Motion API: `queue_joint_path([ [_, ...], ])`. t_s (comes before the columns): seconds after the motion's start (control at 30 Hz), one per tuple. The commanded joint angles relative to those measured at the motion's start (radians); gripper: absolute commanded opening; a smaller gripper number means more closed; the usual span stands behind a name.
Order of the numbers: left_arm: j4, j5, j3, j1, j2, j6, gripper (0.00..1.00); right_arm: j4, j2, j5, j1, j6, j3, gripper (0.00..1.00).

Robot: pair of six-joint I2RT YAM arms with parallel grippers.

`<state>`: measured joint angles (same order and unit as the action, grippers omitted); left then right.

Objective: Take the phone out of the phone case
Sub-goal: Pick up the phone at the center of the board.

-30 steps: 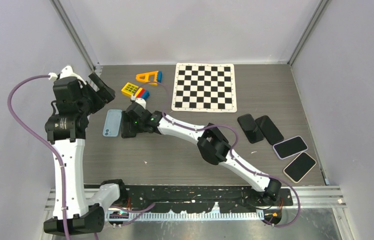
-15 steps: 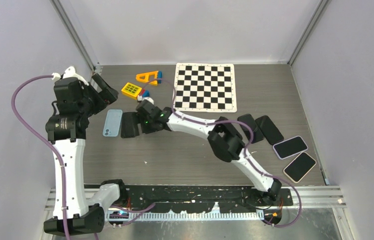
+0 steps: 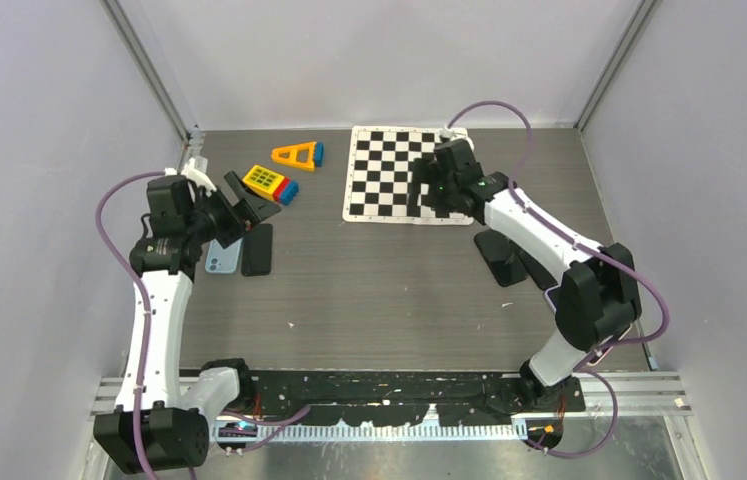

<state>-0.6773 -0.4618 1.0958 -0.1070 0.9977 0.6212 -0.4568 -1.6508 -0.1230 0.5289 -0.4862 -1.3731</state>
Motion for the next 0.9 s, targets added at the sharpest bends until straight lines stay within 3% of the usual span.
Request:
queue_joint_path([
  [0.0, 0.158, -0.097, -0.035, -0.005, -0.005, 0.044, 0.87, -0.038, 0.056, -0.068, -0.106, 0.052, 0.108, 0.98],
  [0.2, 0.243, -0.2, -0.092, -0.003, -0.005, 0.001, 0.99, -0.028, 0.092, -0.057, -0.305, -0.053, 0.237, 0.98],
  [0.47, 0.342, -0.239, -0.17, 0.006, -0.007, 0.023, 1.0, 0.091, 0.133, 0.011, -0.445, -0.045, 0.378, 0.99],
  [0.67, 0.343, -0.243, -0.176, 0.007, 0.007, 0.024, 1.0, 0.185, 0.021, 0.087, -0.466, 0.111, 0.317, 0.99],
  [0.87, 0.347, -0.251, -0.183, 0.006, 0.004, -0.005, 1.0, 0.127, -0.182, 0.274, -0.571, 0.209, 0.169, 0.99],
])
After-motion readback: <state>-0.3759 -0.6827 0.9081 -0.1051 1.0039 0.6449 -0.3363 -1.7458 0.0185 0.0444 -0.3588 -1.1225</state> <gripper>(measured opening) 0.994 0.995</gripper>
